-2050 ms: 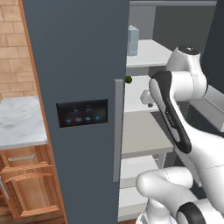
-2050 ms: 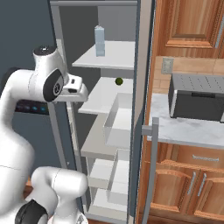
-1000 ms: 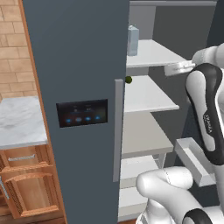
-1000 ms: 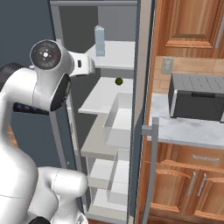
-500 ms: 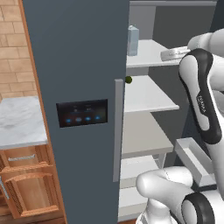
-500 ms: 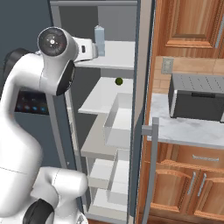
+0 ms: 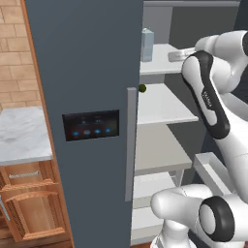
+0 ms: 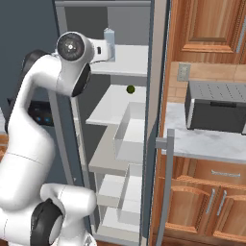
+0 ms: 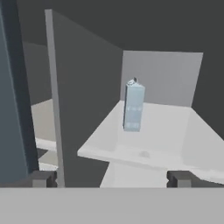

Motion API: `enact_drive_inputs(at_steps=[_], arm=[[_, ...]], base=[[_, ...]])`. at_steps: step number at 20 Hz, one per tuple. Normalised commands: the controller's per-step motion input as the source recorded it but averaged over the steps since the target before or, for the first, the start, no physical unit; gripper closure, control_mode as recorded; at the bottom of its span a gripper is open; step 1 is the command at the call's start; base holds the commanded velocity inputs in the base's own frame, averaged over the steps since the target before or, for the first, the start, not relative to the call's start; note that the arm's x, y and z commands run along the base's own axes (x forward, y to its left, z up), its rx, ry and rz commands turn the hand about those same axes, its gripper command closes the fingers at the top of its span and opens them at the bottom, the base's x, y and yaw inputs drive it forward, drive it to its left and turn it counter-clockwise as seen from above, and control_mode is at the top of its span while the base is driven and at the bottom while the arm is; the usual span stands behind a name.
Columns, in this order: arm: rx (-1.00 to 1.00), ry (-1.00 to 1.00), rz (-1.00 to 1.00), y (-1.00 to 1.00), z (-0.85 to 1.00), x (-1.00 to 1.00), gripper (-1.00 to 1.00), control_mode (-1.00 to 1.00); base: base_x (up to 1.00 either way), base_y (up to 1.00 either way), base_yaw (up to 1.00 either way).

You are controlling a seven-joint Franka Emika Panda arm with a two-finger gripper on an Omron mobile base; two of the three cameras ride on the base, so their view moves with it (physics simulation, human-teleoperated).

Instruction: Take out the milk from the fridge and place it on the tray on the counter. Then take the sugar cube near the tray and place it in the tray.

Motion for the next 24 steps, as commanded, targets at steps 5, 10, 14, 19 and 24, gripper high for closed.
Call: enact_drive_inputs(at_steps=[5,10,14,19,24], arm=[[0.0,0.0,-0.01,-0.01,0.0,0.66,-1.0,-1.0],[0.01,-0.01,0.0,-0.16,0.07,0.42,-1.0,-1.0],[0.0,-0.04,0.0,-0.04,0.0,0.57,-1.0,-1.0],[0.0,0.0,0.0,0.0,0.0,0.67,-1.0,-1.0],[0.0,-0.01,0.0,0.0,0.0,0.43,-1.0,-1.0]], base=[[0.0,0.0,0.0],[0.0,0.0,0.0],[0.0,0.0,0.0],[0.0,0.0,0.0],[0.0,0.0,0.0]])
